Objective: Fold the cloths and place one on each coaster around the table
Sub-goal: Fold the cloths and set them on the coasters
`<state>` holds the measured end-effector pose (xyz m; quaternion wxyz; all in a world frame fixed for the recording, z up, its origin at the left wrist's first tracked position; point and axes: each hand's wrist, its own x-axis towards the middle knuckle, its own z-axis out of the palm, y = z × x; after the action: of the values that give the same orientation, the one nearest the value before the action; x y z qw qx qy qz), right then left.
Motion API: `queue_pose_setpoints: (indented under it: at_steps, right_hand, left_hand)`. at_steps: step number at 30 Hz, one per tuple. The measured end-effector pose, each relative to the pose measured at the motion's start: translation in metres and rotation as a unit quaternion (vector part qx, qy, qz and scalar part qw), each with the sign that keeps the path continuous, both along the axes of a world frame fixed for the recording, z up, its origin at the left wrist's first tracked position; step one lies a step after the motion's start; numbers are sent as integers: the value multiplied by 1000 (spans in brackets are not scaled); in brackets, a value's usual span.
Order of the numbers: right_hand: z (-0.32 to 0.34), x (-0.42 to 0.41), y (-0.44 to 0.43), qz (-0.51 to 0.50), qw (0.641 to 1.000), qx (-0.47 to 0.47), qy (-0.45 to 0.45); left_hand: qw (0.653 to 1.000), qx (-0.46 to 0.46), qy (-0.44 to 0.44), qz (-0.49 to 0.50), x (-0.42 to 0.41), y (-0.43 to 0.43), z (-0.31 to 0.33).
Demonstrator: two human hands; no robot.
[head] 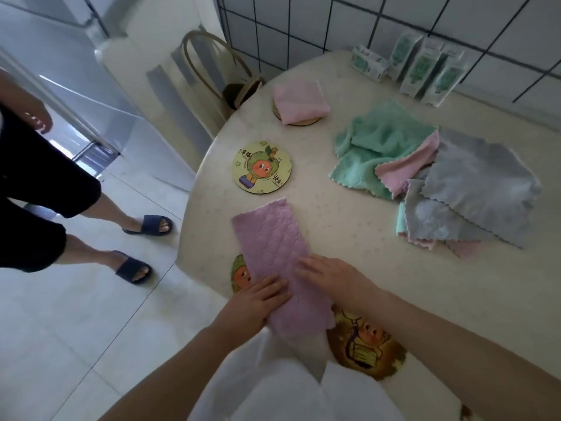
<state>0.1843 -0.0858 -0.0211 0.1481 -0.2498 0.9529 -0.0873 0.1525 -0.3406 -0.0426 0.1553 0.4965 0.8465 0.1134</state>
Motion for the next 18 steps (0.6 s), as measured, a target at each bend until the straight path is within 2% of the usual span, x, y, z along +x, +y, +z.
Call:
queue_pose_setpoints:
  at_steps: [4, 6, 7, 9, 10, 13, 15, 18]
  right_hand:
    - [-4, -5, 11, 61, 998, 9, 10]
    - [-8, -7, 16, 69, 997, 8, 42]
    - [-9, -8, 18, 66, 996, 7, 60]
    - [-8, -11, 19, 43, 997, -12, 66]
    - [-7, -15, 19, 24, 998, -32, 58]
    - [-14, -25, 18, -85, 988, -128, 13]
    - [-15, -37, 15, -178, 971, -158, -30]
    - [-12, -58, 6, -250, 945, -187, -94]
  left_hand:
    - [1000, 19, -23, 9, -4, -4, 5]
    - [992, 59, -91, 64, -7, -2, 10]
    - [975, 88, -163, 122, -8, 0, 13]
    - [911, 138, -308, 238, -13, 3, 23]
    - [887, 144, -340, 277, -15, 5, 25]
    - [857, 114, -350, 360, -32, 11, 29]
    - [817, 117, -361, 434, -46, 15, 27]
    - [757, 147, -384, 508, -64, 18, 22]
